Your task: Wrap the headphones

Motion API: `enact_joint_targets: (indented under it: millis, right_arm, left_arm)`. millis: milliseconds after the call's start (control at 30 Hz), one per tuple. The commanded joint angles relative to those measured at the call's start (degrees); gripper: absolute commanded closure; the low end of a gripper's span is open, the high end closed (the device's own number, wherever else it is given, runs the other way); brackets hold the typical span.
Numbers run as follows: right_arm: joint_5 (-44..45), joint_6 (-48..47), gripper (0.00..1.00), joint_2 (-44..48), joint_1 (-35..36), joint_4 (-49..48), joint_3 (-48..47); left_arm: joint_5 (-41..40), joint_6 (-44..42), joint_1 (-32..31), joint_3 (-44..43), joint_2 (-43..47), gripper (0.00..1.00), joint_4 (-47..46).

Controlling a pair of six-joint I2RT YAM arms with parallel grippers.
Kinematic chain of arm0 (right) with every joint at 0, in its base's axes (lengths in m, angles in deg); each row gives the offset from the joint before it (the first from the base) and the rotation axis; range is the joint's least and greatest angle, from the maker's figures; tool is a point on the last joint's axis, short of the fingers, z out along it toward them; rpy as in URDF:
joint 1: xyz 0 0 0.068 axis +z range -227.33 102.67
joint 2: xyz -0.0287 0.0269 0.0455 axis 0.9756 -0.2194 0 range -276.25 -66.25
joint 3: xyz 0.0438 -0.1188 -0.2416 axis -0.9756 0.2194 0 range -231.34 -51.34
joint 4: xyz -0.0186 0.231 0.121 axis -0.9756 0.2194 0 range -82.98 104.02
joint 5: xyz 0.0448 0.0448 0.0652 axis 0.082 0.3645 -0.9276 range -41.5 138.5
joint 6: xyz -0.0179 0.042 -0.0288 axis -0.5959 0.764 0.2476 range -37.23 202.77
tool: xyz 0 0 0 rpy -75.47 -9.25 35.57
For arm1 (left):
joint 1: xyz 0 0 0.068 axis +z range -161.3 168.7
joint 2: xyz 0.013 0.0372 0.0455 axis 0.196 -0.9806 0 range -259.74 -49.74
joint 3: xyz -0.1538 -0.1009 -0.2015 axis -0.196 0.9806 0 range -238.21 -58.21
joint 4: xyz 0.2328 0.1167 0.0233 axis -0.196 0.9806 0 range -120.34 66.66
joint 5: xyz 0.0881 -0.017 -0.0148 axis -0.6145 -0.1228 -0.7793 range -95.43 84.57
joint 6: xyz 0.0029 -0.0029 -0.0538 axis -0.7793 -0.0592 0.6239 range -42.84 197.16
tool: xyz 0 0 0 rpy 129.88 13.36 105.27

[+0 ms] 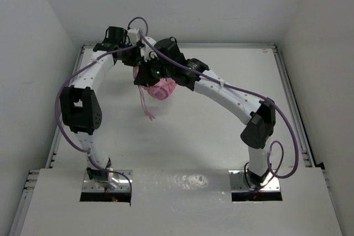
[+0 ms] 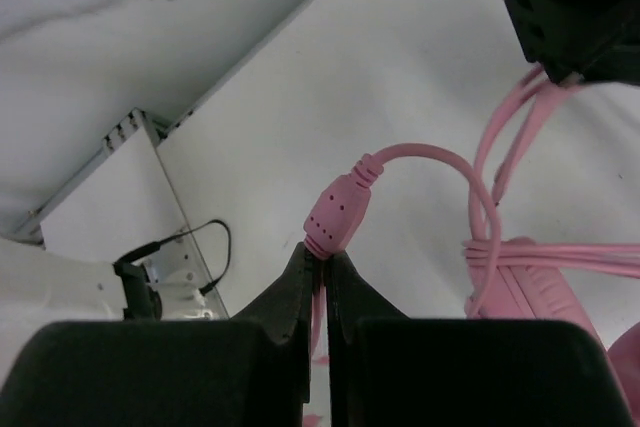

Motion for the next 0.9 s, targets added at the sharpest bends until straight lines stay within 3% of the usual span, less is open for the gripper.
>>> enact_joint_targets:
  millis: [0, 100, 367, 600, 733, 867]
  right_arm:
    - [-2.4, 1.5, 1.0, 3.5, 0.1, -6.8, 6.4]
    - [-4.1, -0.7, 1.0, 6.0, 0.0, -8.5, 10.8]
    - [-7.6, -7.8, 1.0, 8.2, -0.8, -11.6, 16.1]
    - [-22.1, -9.6, 1.0, 8.2, -1.6, -19.6, 19.7]
    - [-22.1, -11.0, 1.0, 18.2, -1.7, -26.7, 34.2]
    - [-19.7, -11.0, 1.0, 21.4, -1.6, -32.9, 44.3]
  left_arm:
    - [6.4, 7.7, 0.0, -4.7, 2.9, 1.0, -4.6]
    - [13.2, 10.2, 0.3, -7.9, 1.5, 1.0, -3.7]
    - [21.5, 16.3, 0.4, -12.3, 0.0, 1.0, -5.2]
    - [26.4, 21.3, 1.2, -12.8, -1.2, 1.0, -6.8]
    - [33.3, 33.6, 5.2, -11.4, -3.7, 1.0, -14.3]
    - [37.1, 41.9, 5.8, -10.1, -3.4, 1.0, -21.7]
